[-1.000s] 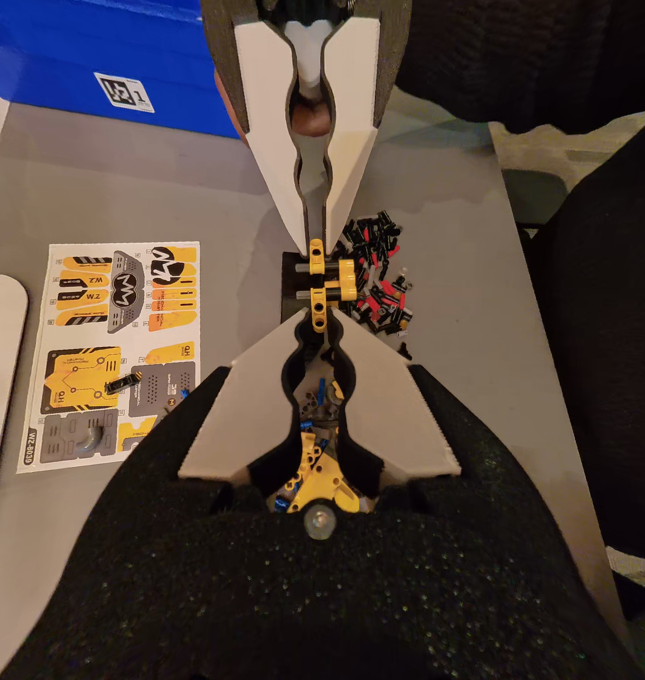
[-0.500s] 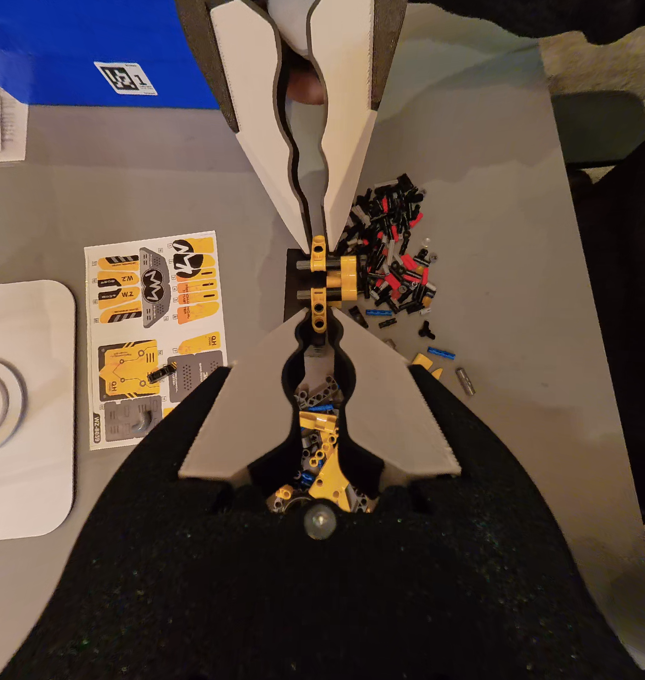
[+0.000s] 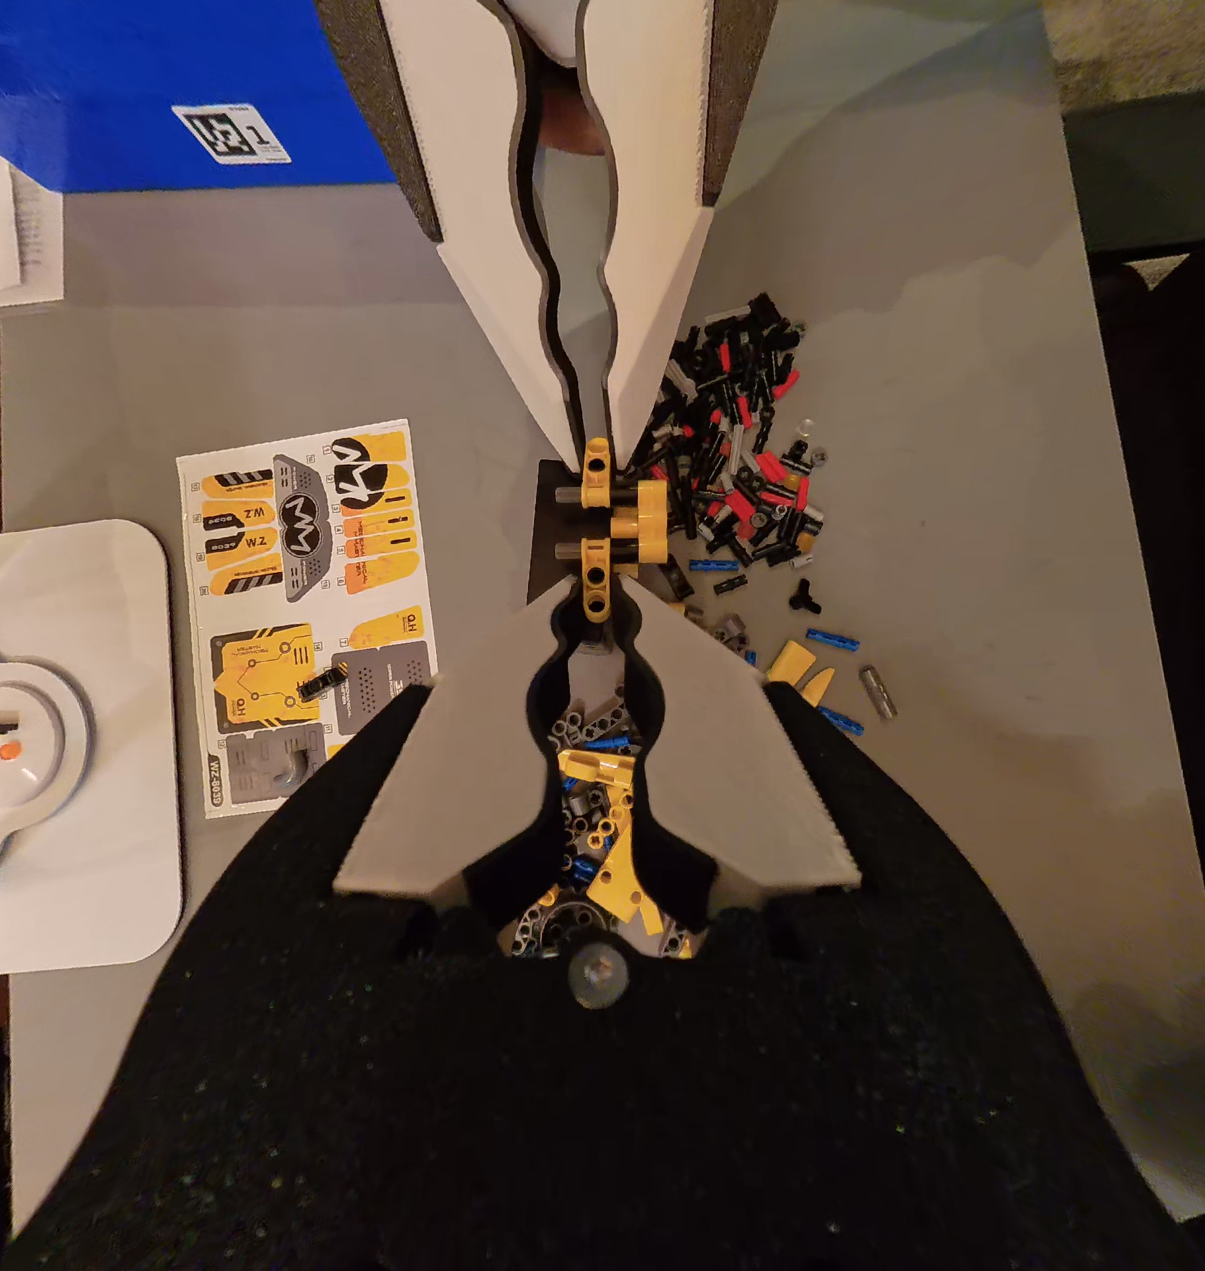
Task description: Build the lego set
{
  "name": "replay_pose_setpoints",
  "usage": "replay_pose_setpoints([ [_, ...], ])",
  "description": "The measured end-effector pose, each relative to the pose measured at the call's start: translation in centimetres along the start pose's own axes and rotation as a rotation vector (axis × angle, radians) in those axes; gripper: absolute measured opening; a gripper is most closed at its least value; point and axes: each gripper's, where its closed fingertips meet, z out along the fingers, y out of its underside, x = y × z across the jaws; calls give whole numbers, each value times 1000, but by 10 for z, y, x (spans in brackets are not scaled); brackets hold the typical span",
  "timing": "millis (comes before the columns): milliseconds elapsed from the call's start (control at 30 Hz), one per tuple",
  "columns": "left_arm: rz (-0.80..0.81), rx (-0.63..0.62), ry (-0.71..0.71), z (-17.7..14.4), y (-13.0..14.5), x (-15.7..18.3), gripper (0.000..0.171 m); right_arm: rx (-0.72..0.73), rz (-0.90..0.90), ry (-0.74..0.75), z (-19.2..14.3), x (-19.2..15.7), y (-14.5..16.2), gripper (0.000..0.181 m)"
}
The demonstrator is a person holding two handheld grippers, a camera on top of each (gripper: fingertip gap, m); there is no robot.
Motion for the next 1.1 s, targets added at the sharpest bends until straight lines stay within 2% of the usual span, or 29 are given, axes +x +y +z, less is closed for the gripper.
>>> replay_pose_setpoints([
  [1100,19,49,31,-3,9,-5,7,-127,-41,68,4,6,-2,7],
])
